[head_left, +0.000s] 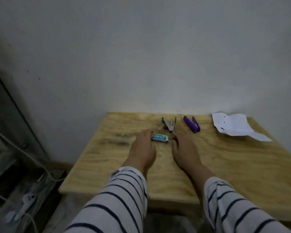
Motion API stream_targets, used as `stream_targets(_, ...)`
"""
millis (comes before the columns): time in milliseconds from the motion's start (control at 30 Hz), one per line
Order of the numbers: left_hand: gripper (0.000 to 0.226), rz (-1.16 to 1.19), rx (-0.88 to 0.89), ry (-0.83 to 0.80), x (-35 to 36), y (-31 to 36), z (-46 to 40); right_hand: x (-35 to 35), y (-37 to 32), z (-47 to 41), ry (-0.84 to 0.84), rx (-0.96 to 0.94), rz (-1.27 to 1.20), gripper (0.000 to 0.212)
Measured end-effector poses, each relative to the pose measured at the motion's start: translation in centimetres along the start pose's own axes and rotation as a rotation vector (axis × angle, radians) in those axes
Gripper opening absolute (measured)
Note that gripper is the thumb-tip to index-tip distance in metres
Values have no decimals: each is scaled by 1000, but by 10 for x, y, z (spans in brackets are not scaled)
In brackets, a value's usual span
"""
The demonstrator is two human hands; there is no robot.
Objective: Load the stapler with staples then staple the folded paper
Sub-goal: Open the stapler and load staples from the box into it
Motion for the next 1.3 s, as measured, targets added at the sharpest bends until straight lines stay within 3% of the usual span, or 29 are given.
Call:
stream_targets(167, 39, -120, 5, 24, 6, -5, 13, -1, 2, -2, 14, -12, -11, 27)
stream_targets(467, 32, -135, -21, 104, 7, -4, 5, 2, 2, -7, 51, 7, 45, 27)
stream_targets(767, 39, -163, -24, 23, 4, -14, -16, 0, 4, -11, 54, 35, 6, 29)
stream_targets(933, 33, -154, -7, 5, 7, -22, -37, -2, 2, -20, 62, 148, -37, 36)
stream_targets(1067, 29, -137, -14, 40, 12, -25, -49, -10, 1, -65, -13, 356, -76, 34)
stream_targets(1300, 27, -116, -28, 81, 14, -27, -49, 5, -14, -110, -125, 483, 83, 34)
Point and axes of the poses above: each hand's wrist, its own z-axis away from the middle knuckle, its own x-axis out of the palm, y = z × x, the point moved 1 cm from there along -z, towards the middle knuckle, and after that the axes turned 7 degrees about -z, right-handed, at the moved point
